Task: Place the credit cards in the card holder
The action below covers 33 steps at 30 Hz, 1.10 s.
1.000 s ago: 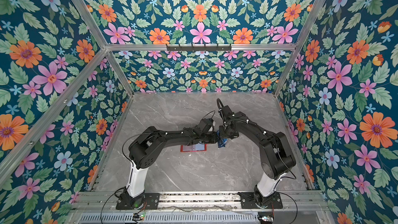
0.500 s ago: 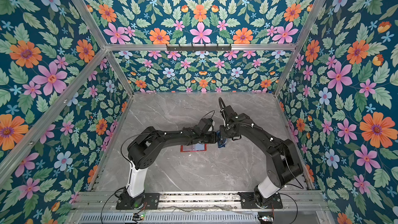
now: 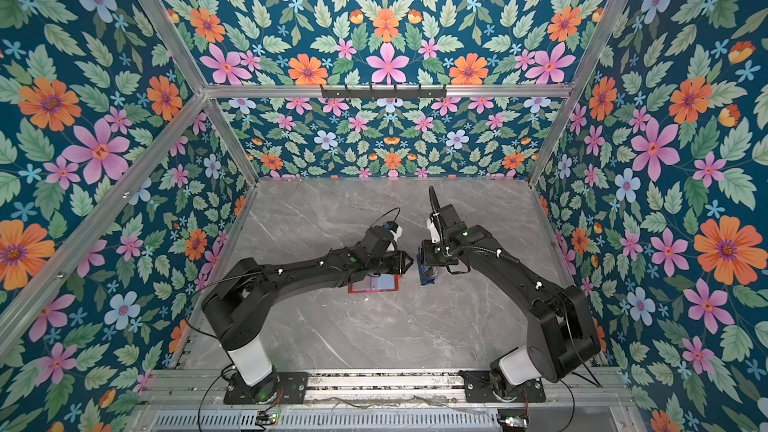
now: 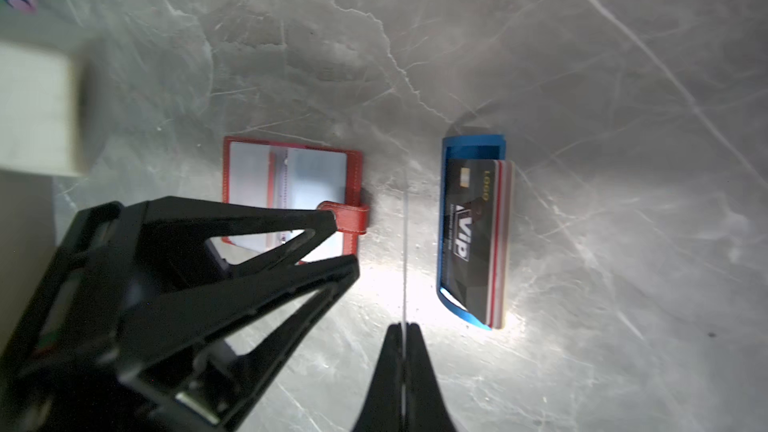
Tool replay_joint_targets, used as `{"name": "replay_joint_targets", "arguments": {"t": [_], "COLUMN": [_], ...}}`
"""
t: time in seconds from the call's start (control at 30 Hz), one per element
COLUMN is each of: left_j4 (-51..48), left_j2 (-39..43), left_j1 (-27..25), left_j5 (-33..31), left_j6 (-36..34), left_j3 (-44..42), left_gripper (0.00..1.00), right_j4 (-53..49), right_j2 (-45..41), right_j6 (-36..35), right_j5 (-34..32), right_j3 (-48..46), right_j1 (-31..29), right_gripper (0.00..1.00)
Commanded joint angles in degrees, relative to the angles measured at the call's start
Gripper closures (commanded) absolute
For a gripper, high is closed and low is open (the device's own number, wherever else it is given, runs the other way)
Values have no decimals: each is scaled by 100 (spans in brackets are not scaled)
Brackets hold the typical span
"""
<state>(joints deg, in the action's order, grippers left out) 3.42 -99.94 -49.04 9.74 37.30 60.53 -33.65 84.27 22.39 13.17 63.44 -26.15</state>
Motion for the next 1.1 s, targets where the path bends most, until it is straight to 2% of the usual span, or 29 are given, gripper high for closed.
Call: {"name": "replay_joint_targets", "arguments": {"t": [0.0,0.3,0.5,0.83,1.07], "left_j4": [-64,-228,-171,614,671], "left_j2": [350,1407,1766,1479,1208], "left_j1": [114,790,1408,1837,1863], "left_j5": [-431,-584,-224,582,558], "left_j6": [-105,-103,-117,90,219], "left_j3": [-343,-1484,-1980,-2396,-2384], "left_gripper": [62,64,69,88,95], "right_j4": [406,1047,1381,1885,2117], "right_j2": [22,498,987,1750,2019], "right_j6": [140,410,553,807,907], "right_j5": [553,1052,1408,1901,2192], "right_j3": [-59,-2,142,248,239], "right_j1": [-54,-380,-535,-645,-663], "right_gripper": [100,100,100,100,100]}}
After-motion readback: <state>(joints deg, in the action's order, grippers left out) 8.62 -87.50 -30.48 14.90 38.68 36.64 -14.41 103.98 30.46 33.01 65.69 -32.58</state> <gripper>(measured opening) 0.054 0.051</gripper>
